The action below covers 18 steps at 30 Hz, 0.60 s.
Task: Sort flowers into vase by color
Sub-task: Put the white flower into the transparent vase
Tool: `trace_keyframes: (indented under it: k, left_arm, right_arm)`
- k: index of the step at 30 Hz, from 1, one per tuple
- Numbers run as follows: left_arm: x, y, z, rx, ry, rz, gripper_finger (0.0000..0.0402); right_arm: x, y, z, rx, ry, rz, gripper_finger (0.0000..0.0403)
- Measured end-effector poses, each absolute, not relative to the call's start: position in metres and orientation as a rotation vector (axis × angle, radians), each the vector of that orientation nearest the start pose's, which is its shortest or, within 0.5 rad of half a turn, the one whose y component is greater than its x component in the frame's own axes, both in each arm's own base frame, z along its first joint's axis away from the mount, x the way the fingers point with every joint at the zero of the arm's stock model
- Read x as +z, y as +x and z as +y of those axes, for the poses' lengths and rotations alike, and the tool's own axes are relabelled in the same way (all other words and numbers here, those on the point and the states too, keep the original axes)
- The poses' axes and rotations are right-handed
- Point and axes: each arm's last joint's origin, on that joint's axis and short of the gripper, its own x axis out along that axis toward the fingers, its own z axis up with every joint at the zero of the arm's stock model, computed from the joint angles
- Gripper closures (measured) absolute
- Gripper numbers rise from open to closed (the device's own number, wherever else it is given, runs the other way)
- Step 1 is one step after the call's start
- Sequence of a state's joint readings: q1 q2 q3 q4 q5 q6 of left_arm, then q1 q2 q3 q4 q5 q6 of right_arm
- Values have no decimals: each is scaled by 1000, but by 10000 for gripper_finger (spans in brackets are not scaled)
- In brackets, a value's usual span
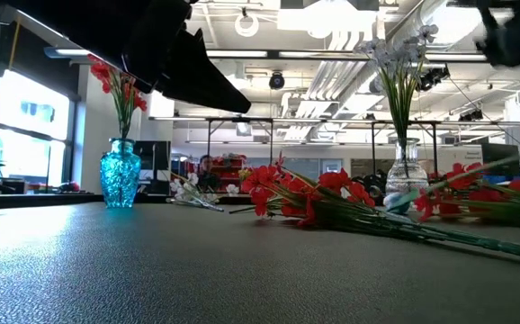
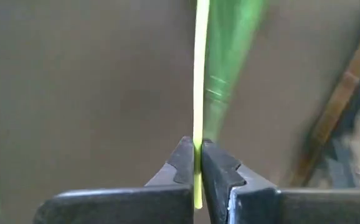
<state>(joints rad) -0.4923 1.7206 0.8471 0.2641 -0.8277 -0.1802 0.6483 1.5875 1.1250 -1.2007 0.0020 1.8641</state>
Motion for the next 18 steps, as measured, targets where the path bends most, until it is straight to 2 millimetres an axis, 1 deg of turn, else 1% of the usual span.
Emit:
trace_keyframes:
  k: [4, 6, 8, 10, 14, 18]
  left_arm:
    - [165, 303, -138, 433, 226, 440, 241]
    - [166, 302, -139, 474, 234, 425, 241]
    - [166, 300, -141, 506, 242, 411, 241]
    - [166, 298, -143, 530, 250, 402, 241]
    - [165, 293, -147, 544, 246, 401, 241]
    - [161, 288, -152, 538, 228, 418, 241]
  right_arm:
    - [233, 215, 167, -968, 830, 1146, 402]
    - [235, 217, 171, -935, 807, 1033, 402]
    - [232, 221, 176, -904, 855, 988, 402]
    - [223, 225, 181, -910, 897, 1028, 403]
    - [194, 232, 198, -944, 930, 1185, 403]
    - [171, 236, 224, -834, 1009, 1403, 403]
